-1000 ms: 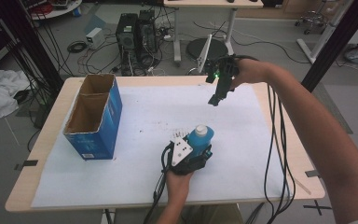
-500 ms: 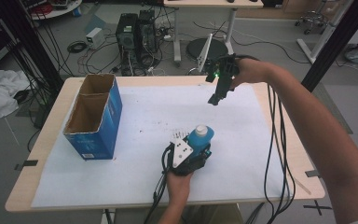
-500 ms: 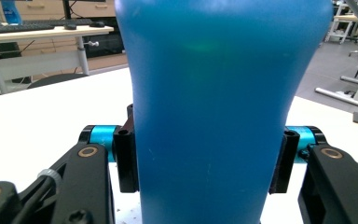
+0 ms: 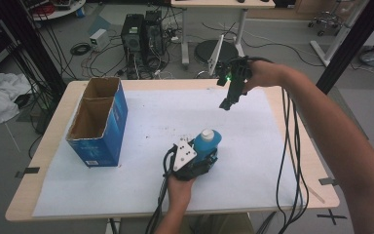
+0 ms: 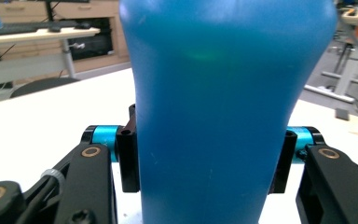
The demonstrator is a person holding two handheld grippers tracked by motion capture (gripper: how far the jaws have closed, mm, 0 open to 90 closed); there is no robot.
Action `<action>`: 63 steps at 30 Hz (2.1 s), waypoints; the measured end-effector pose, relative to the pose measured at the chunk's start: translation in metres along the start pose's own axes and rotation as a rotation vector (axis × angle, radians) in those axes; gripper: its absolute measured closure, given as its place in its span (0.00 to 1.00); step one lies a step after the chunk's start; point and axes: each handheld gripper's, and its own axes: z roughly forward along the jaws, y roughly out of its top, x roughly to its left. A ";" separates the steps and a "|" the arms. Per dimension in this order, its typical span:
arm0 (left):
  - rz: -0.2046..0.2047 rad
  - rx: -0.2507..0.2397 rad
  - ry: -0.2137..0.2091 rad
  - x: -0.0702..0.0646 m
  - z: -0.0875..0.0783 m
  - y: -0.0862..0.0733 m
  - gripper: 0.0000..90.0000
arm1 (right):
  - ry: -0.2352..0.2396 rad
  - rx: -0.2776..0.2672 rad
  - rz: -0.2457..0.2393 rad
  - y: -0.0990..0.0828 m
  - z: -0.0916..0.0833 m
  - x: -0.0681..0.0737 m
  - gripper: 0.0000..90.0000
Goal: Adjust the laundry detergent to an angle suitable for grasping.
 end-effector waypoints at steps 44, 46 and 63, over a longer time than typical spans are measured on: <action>0.105 0.117 -0.705 0.096 0.032 0.027 0.50 | -0.014 0.008 0.039 -0.013 -0.011 0.003 0.04; 0.112 0.112 -0.721 0.095 0.035 0.026 0.50 | -0.015 0.009 0.042 -0.013 -0.011 0.002 0.04; 0.129 0.175 -0.783 0.096 0.060 0.019 0.50 | -0.013 0.021 0.052 -0.013 -0.008 0.001 0.04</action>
